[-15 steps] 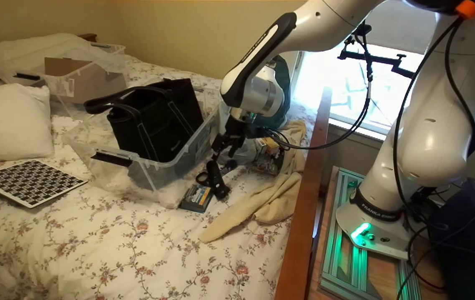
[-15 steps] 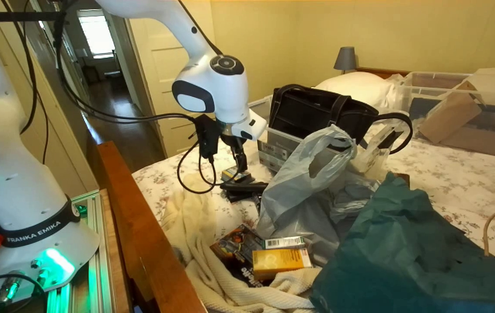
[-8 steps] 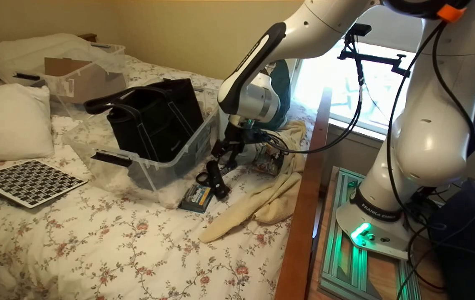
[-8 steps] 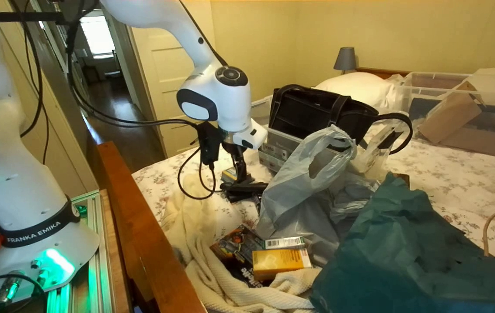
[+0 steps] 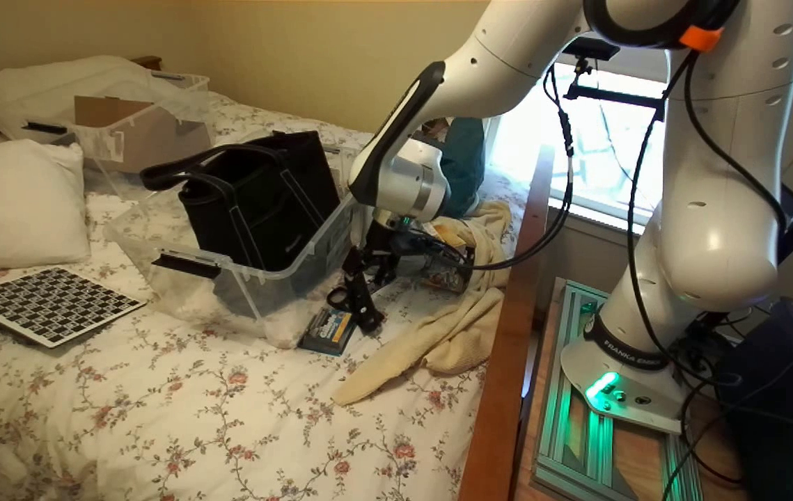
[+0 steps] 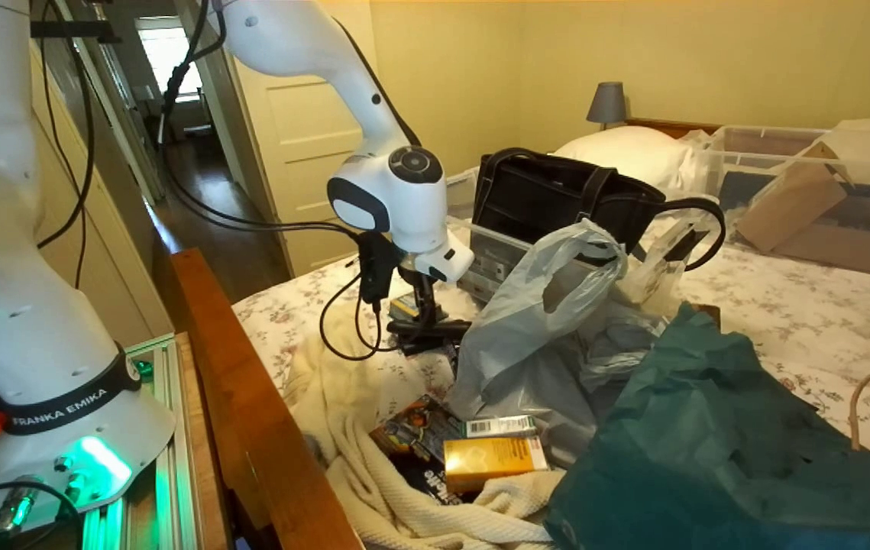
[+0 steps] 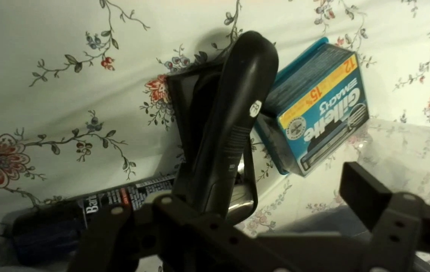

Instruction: Put the black remote control in the black bag.

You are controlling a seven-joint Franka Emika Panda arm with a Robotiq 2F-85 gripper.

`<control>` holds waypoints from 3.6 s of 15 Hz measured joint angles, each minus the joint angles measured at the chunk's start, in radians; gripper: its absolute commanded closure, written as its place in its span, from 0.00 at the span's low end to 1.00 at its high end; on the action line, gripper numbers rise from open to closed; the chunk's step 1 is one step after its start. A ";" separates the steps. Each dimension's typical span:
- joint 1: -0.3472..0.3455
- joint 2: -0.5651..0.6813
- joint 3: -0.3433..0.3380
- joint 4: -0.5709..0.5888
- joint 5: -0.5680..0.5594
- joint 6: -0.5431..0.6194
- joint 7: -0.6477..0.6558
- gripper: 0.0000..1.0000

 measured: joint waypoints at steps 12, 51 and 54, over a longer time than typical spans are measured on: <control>-0.013 0.159 0.006 0.099 0.024 0.001 -0.007 0.57; -0.083 -0.424 0.086 -0.229 -0.132 -0.014 0.038 0.93; -0.086 -0.481 0.086 -0.229 -0.224 -0.014 0.094 0.93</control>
